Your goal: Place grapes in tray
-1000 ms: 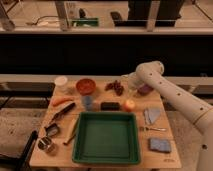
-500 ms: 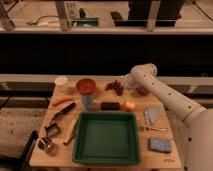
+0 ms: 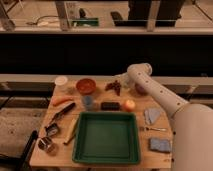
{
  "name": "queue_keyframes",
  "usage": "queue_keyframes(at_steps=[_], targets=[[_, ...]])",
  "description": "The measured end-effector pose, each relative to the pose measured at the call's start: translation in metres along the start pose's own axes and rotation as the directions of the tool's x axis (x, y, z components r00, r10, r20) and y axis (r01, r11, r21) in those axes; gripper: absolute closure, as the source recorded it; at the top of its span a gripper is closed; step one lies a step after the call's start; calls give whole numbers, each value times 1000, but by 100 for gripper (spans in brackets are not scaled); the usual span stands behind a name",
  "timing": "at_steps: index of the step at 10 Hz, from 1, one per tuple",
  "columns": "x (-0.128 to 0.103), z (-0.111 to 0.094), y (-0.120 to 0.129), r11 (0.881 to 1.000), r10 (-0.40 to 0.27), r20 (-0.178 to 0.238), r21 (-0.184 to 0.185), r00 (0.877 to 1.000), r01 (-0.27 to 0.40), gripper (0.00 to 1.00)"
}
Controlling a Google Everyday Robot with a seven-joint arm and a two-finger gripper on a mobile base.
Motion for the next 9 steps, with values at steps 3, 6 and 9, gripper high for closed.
queue_keyframes(at_steps=[3,6,9], targets=[[11,16,5,1000,13,-8,-22,1000,-13,20],[18,34,6,999,23,-11,-46,1000,-23,24],[24,37,3,998,31,-4,-46,1000,-31,53]])
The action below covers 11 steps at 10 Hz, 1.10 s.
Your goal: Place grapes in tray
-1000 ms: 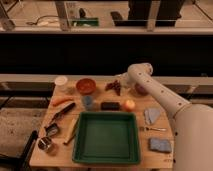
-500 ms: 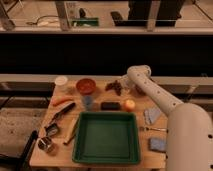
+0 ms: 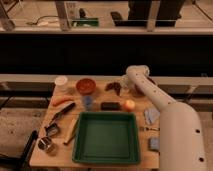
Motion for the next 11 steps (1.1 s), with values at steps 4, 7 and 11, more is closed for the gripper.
queue_keyframes(at_steps=[4,7,11], targets=[[-4,-26,-14,999,-3,13,47,1000,2,92],[-10,-65,-26,995,-4,6,102,1000,3,100],[-31,-128,-39,980,-26,-2,196,1000,26,100]])
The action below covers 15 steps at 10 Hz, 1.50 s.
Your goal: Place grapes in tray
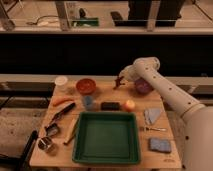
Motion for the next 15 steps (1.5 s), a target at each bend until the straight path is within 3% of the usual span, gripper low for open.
queue_keyframes(at_steps=[5,6,8,11,12,13,15], targets=[[-47,-77,-1,997,-49,63,62,997,45,100],[-54,-106,10,996,-54,79,72,995,48,100],[-59,-140,23,995,-56,88,88,995,49,100],[-72,-209,52,990,-89,102,121,991,76,100],[-81,-224,62,987,-122,121,122,985,107,100],[-91,-238,75,980,-179,158,115,971,162,100],[-112,-254,93,954,-298,256,99,919,282,100]])
